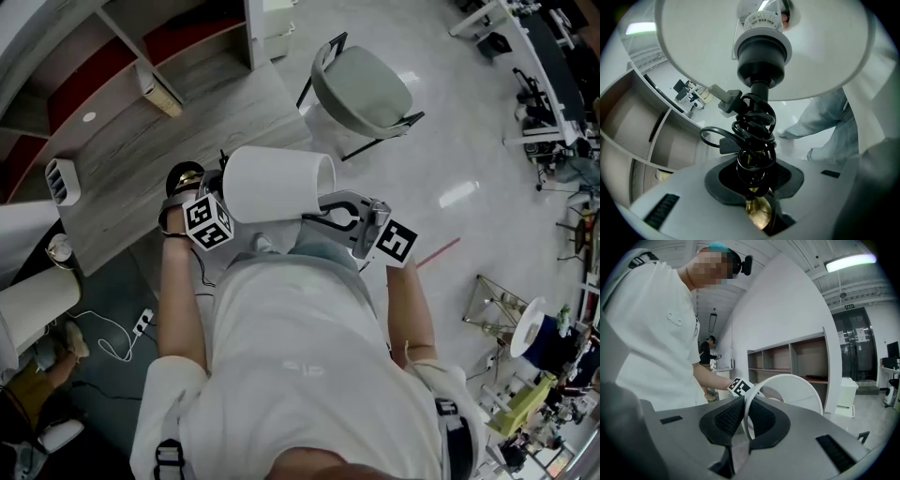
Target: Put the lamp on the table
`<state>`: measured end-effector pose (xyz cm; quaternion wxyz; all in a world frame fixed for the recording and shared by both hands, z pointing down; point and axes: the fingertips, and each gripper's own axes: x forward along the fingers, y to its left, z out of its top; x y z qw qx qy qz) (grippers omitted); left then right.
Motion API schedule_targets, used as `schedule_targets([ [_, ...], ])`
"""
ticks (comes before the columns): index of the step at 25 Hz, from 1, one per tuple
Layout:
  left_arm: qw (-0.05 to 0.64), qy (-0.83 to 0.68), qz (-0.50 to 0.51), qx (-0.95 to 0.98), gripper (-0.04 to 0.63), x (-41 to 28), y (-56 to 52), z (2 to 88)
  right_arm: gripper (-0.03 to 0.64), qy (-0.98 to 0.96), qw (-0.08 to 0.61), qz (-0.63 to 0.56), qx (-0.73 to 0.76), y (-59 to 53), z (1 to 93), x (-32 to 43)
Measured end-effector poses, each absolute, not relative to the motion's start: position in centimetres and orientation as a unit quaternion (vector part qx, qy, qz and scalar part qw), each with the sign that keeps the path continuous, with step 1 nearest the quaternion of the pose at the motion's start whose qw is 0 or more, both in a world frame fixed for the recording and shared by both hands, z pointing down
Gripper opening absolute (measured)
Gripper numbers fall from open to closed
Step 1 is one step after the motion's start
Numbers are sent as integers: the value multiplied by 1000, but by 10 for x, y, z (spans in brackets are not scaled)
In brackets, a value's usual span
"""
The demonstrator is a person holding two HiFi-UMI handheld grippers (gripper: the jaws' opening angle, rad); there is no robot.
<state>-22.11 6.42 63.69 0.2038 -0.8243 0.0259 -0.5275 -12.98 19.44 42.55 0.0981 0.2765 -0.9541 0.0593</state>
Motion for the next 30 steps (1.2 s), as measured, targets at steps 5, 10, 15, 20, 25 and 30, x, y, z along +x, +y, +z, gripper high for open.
schedule_targets([
  [5, 177, 52, -544, -819, 112, -186, 40, 641, 57, -966, 96, 56, 234, 161, 428, -83],
  [10, 145, 82, -557, -813, 112, -149, 16, 643, 57, -976, 97, 46, 188, 124, 427, -34],
  [15, 125, 107, -569, -806, 112, -106, -4, 643, 57, -982, 94, 49, 159, 96, 427, 18],
  [20, 104, 118, -576, -802, 112, -65, -21, 651, 57, -984, 104, 46, 135, 71, 432, 61],
  [25, 80, 118, -579, -803, 110, -41, -40, 670, 57, -983, 124, 44, 125, 43, 439, 84],
  [30, 80, 110, -579, -804, 109, -26, -67, 688, 57, -980, 153, 37, 124, 16, 443, 96],
])
